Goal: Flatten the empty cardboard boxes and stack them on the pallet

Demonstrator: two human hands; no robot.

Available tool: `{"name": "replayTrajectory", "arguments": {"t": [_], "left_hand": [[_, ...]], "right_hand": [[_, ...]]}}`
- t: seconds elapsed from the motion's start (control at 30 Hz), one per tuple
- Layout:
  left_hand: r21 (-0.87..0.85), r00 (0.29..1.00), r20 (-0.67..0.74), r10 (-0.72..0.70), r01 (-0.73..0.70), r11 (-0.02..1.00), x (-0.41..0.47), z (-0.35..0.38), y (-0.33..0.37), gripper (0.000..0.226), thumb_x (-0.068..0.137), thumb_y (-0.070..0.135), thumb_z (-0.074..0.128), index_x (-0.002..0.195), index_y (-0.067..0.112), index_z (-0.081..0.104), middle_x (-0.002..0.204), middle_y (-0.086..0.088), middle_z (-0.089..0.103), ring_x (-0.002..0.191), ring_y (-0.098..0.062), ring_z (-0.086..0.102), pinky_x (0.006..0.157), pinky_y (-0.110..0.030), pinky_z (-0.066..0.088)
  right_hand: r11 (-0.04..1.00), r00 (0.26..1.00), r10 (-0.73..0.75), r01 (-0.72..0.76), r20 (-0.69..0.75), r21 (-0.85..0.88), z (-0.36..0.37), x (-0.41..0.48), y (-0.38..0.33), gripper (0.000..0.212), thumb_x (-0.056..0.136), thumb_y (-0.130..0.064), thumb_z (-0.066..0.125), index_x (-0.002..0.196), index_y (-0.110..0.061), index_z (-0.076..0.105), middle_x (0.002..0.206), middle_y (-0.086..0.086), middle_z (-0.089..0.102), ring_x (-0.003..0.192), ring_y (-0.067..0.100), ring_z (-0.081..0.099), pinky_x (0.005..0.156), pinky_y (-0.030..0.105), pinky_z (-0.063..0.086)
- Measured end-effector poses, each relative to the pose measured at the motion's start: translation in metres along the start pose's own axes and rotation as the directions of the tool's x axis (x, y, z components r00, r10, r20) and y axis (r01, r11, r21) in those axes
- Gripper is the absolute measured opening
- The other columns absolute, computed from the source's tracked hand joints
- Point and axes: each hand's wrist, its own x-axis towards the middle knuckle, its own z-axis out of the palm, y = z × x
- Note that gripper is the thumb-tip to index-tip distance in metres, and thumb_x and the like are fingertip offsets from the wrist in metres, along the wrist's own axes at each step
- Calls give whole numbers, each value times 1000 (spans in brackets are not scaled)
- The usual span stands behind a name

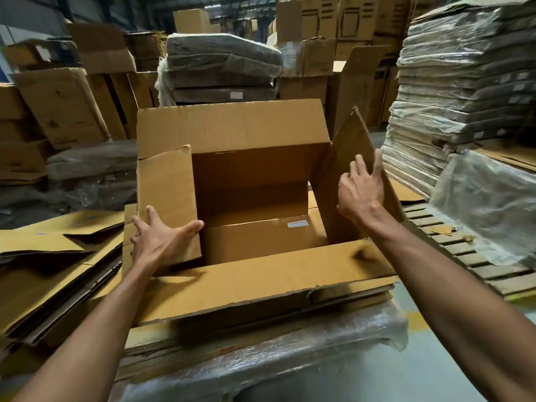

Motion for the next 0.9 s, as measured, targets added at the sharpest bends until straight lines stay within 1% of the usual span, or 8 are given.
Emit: {"name": "replayTrajectory", "arguments": {"t": [0.07, 0.17, 0.3, 0.37, 0.47, 0.63, 0.77, 0.9], "left_hand": [[-17, 1000, 9, -3, 3, 1000, -5, 0, 0, 144, 47, 87, 56, 163, 25, -3, 168, -15, -10, 150, -53, 4, 116, -69, 22], [-29, 1000, 9, -4, 4, 1000, -12, -1, -1, 143, 49, 88, 56, 163, 25, -4, 169, -15, -11, 151, -52, 3, 117, -69, 21], [-48, 1000, 18, 1, -1, 999, -18, -3, 1, 142, 51, 88, 57, 163, 24, -3, 169, -15, -8, 151, -51, 7, 117, -67, 24], [-50, 1000, 22, 3, -2, 999, -18, -4, 6, 143, 50, 89, 57, 163, 23, -2, 169, -16, -5, 150, -51, 12, 115, -67, 28], [-80, 999, 50, 13, -9, 997, -13, -10, 13, 146, 47, 91, 59, 162, 23, 2, 168, -14, 1, 147, -51, 19, 111, -67, 36], [-250, 988, 146, 51, -14, 968, -1, -29, 30, 134, 48, 92, 65, 151, 14, 29, 146, -15, 40, 121, -38, 48, 88, -49, 52], [-511, 954, 290, 72, 91, 855, -12, -34, 48, 91, 69, 74, 67, 140, 20, 45, 126, -11, 55, 109, -34, 54, 91, -51, 49], [-600, 954, 299, 30, 163, 783, -30, -17, 59, 65, 83, 64, 61, 132, 21, 51, 119, -9, 58, 103, -32, 55, 89, -51, 47]], "right_hand": [[999, 1000, 23, -22, -14, 37, 22, -7, 7, 69, 93, -46, 55, 155, -20, 39, 168, 14, 19, 157, 33, 3, 118, 68, -12], [961, 995, 64, -83, 80, 264, 56, -19, 6, 80, 93, -37, 55, 161, -16, 18, 171, 11, 7, 156, 37, 3, 121, 66, 4], [703, 967, 23, -196, 254, 684, 85, -28, 4, 96, 88, -16, 62, 162, -25, 2, 164, 14, 27, 140, 39, 43, 107, 62, 44], [621, 952, -18, -229, 306, 750, 82, -25, 11, 95, 89, -9, 62, 162, -27, 3, 150, 17, 47, 124, 39, 57, 100, 55, 50], [655, 961, -3, -206, 275, 727, 75, -18, 24, 76, 89, -11, 59, 155, -23, 25, 134, 17, 58, 114, 37, 60, 96, 52, 53], [668, 957, 39, -239, 287, 705, 55, -22, 33, 37, 95, -16, 57, 131, -15, 50, 112, 12, 65, 100, 30, 63, 90, 51, 56], [638, 973, 111, -226, 202, 736, -6, -68, 24, 43, 103, -47, 51, 132, -16, 54, 119, 13, 65, 110, 32, 62, 90, 45, 48], [637, 964, 82, -247, 254, 730, -29, -133, 6, 64, 101, -67, 32, 144, -23, 49, 131, 11, 63, 122, 33, 57, 96, 47, 46]]}}
